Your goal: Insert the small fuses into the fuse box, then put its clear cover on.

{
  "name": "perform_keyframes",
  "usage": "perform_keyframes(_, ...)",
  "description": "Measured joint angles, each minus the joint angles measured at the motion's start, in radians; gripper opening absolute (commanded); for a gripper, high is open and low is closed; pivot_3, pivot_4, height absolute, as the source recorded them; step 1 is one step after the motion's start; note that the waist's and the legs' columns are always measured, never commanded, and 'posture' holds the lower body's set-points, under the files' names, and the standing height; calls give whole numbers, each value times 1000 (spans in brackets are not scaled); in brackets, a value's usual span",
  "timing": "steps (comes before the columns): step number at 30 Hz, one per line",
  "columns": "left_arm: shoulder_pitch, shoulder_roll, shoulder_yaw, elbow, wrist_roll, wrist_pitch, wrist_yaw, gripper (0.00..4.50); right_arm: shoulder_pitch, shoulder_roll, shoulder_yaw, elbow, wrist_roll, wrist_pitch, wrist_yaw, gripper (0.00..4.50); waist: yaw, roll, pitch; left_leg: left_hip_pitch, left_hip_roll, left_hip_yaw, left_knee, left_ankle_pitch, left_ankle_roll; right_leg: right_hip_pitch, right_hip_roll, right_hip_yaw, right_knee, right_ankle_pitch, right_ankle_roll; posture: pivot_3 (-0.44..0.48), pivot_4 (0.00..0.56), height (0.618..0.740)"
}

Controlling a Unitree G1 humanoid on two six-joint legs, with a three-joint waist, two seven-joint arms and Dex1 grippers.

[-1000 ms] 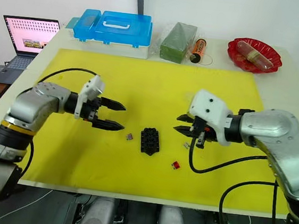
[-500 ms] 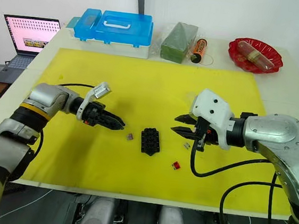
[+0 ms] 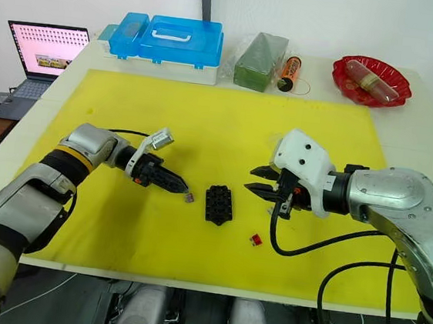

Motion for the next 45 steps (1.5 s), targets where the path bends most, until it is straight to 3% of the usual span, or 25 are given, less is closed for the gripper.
perform_keyframes(15, 26, 20, -74, -79, -59, -20, 0, 2702, 0, -11, 17, 0, 8, 0, -20, 1352, -1, 0, 0, 0, 0, 0, 0, 0, 0, 0, 0, 0, 0, 0, 0, 0, 150, 740)
perform_keyframes(18, 26, 20, -75, -74, -55, -24, 0, 2091, 0, -11, 19, 0, 8, 0, -23, 1352, -1, 0, 0, 0, 0, 0, 0, 0, 0, 0, 0, 0, 0, 0, 0, 0, 150, 740)
perform_keyframes(21, 29, 20, -76, -49, -44, -30, 0, 1081, 0, -11, 21, 0, 8, -1, -26, 1352, -3, 0, 0, 0, 0, 0, 0, 0, 0, 0, 1, 0, 0, 0, 0, 0, 150, 740)
perform_keyframes(32, 38, 19, -79, -46, -32, -67, -2, 1081, -4, -12, 23, 1, 4, -3, -28, 1352, -3, 0, 0, 0, 1, 0, 0, 0, 0, -1, 1, 0, 0, 0, -1, 0, 150, 740)
perform_keyframes(36, 39, 10, -77, -40, -14, -84, -2, 23, -7, -20, 24, 2, -2, -3, -28, 1352, -2, 0, 0, 0, 0, 0, 0, 0, 0, 0, 1, 0, 0, 0, -1, 0, 150, 740)
perform_keyframes(45, 58, 15, -61, -62, -12, -107, -2, 23, -7, -21, 44, 3, -7, -5, -26, 1352, -2, 0, 0, 0, 0, 0, 0, 0, 0, 0, 1, 0, 1, 0, -1, 0, 150, 740)
